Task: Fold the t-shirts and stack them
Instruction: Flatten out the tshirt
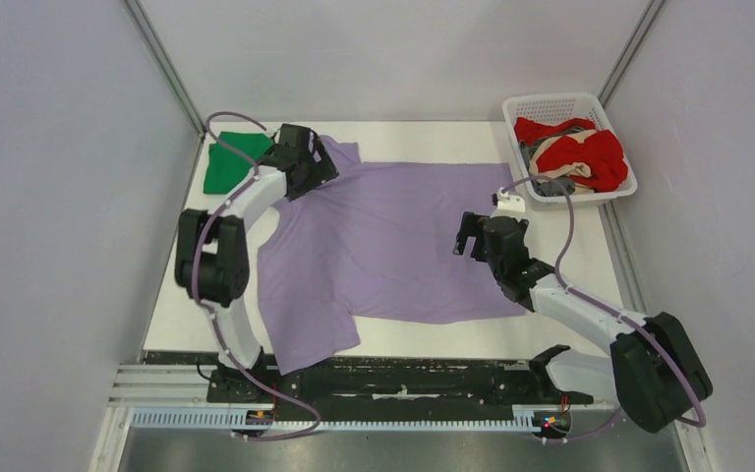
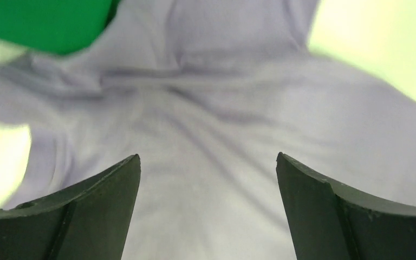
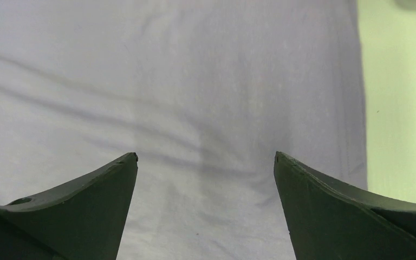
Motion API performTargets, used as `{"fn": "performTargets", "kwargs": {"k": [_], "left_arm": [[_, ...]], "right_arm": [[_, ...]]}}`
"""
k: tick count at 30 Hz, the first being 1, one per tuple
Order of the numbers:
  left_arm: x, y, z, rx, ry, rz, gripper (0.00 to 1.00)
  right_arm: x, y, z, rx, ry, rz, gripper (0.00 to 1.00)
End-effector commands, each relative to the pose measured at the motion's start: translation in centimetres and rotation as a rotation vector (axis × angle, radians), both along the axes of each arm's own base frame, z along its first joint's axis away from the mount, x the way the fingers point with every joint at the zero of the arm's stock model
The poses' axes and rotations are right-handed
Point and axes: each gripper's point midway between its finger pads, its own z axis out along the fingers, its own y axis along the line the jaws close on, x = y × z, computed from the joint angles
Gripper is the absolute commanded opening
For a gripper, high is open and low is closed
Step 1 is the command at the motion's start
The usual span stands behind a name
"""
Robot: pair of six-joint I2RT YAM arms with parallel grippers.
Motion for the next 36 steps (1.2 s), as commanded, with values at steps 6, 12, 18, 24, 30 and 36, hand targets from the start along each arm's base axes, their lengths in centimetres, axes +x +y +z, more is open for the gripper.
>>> {"fn": "performTargets", "kwargs": {"k": [6, 12, 18, 24, 30, 36], "left_arm": [[-15.4, -3.4, 7.3, 0.019, -0.129, -0.069, 1.00], [-23.3, -1.4, 3.8, 0.056, -0.055, -0.057, 1.00], [-27.1, 1.5, 1.1, 0.017, -0.094, 0.015, 1.00], [-27.8, 1.9, 0.0, -0.042, -0.165, 0.036, 1.00], [-27.4, 2.2, 0.3, -0.055, -0.225, 0.052, 1.00], [-26.9, 2.1, 0.9, -0.056, -0.256, 0.050, 1.00]], "right_arm": [[-4.1, -3.1, -0.4, 0.001, 0.062, -0.092, 0.98], [-9.1, -6.6, -2.2, -0.045, 0.165, -0.177, 0.98], [-12.6, -8.1, -3.4, 0.005, 0.199, -0.237, 0.98], [-14.0, -7.3, -6.5, 0.048, 0.292, -0.237, 0.85], [-13.9, -6.3, -8.0, 0.091, 0.311, -0.228, 0.52], [-13.3, -4.8, -6.3, 0.135, 0.319, -0.170, 0.17]]}}
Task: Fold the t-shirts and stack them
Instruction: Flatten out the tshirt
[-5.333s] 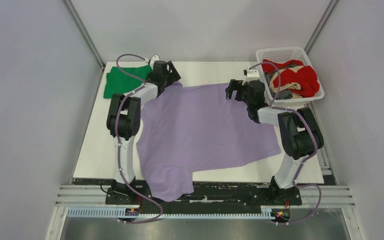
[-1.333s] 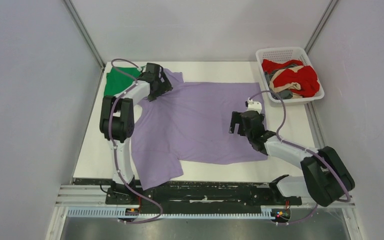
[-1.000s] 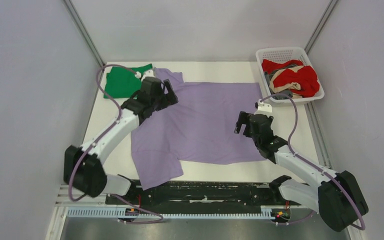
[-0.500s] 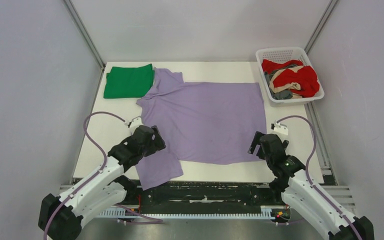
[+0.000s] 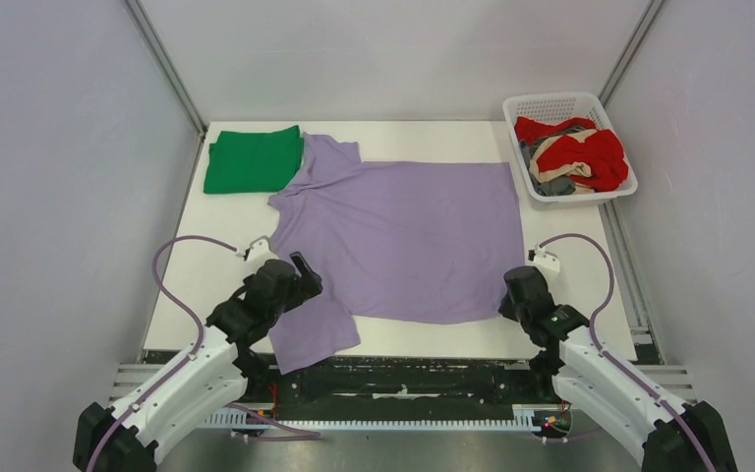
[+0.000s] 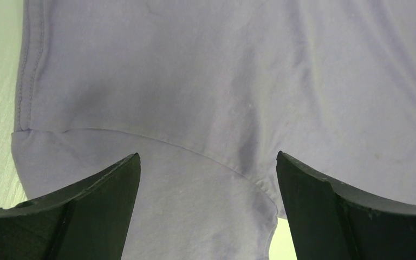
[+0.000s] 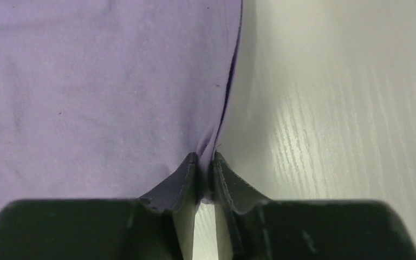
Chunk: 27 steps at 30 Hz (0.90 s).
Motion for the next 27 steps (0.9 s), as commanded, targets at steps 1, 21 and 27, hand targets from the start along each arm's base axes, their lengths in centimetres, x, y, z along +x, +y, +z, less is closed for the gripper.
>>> {"fn": "performTargets", "kwargs": {"k": [1, 21, 27], "left_arm": [[1.6, -0.3, 1.6, -0.035, -0.084, 0.038, 1.00], [3.6, 0.4, 3.5, 0.054, -0.132, 0.064, 1.00], [3.8, -0.2, 3.4, 0.044, -0.118, 0.047, 1.00]], "right_arm": [[-0.1, 2.0, 1.1, 0.077, 0.040, 0.059, 0.13], [14.6, 9.0, 8.2, 0.072, -0.118, 0.147, 0.26], [19.4, 11.5, 9.0, 0.041, -0.120, 0.208, 0.65]]}}
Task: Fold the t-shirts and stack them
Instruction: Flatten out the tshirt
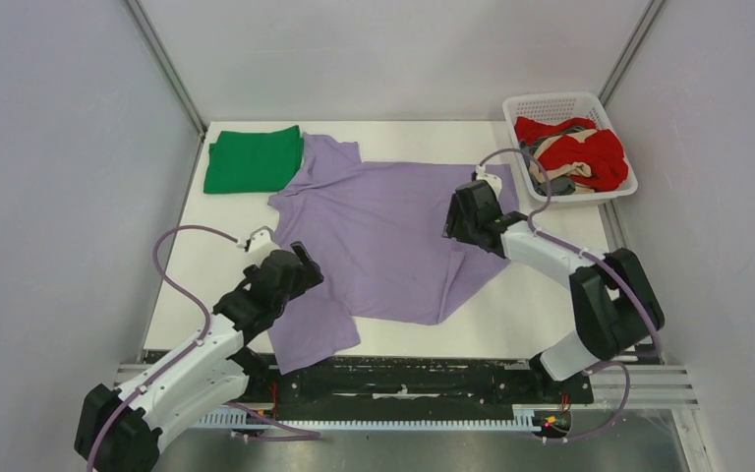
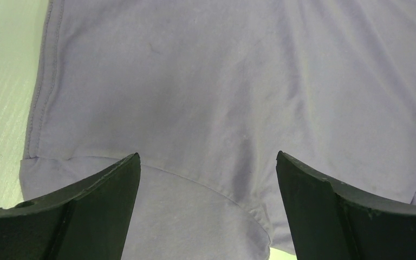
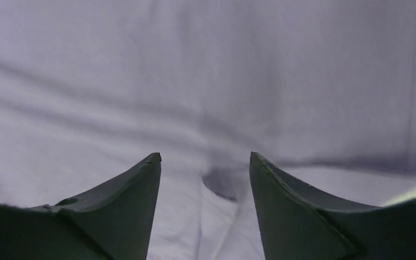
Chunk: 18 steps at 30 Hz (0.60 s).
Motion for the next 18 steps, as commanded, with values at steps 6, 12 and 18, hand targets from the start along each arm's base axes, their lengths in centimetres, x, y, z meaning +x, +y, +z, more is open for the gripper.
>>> {"fn": "performTargets", "kwargs": {"k": [6, 12, 18], "left_arm": [[1.5, -1.2, 1.6, -0.021, -0.054, -0.026, 1.00], [1.8, -1.8, 1.2, -0.023, -0.035, -0.046, 1.00], [1.6, -2.0, 0.3, -0.030, -0.012, -0.053, 1.00]], "right_arm": [[2.5, 1.2, 4.6, -0.048, -0.163, 0.172, 0.98], [-2.6, 1.0, 1.2, -0.028, -0.066, 0.312, 0.95], [-3.3, 2.0, -0.7, 0.025, -0.027, 0.335, 0.76]]}}
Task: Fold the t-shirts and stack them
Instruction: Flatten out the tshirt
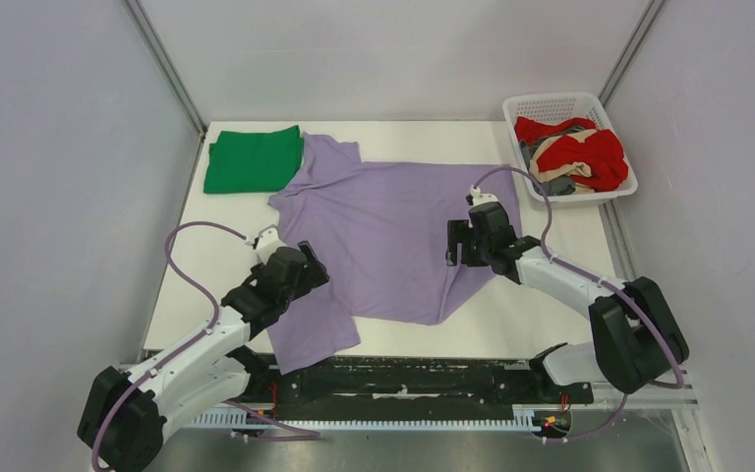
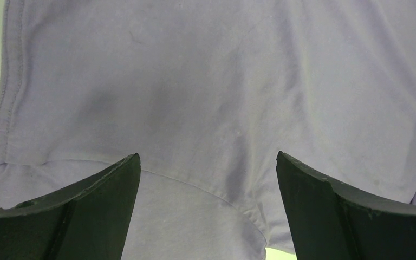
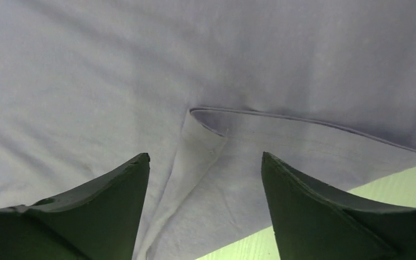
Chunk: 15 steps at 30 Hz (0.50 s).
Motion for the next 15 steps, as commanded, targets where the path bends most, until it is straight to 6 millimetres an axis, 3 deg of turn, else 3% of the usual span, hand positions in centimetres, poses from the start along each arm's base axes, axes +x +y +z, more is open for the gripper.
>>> {"fn": "performTargets", "kwargs": {"k": [1, 8, 13, 15], "left_arm": [[1.2, -0.9, 1.5, -0.022, -0.053, -0.019, 1.00], [1.1, -0.6, 1.2, -0.015, -0.050, -0.012, 1.00], [1.1, -0.6, 1.1, -0.015, -0.048, -0.011, 1.00], [1.0, -0.5, 1.1, -0.012, -0.047, -0.009, 1.00]], "right_arm": [[0.2, 1.8, -0.3, 0.065, 0.008, 0.057, 0.72], [0.0, 2.3, -1.7, 0.083, 0.053, 0.049, 0.37], [-0.4, 1.5, -1.1, 0.082, 0.048, 0.003, 0.07], [-1.3, 0.6, -0.8, 0.065, 0.057, -0.019, 0.00]]}}
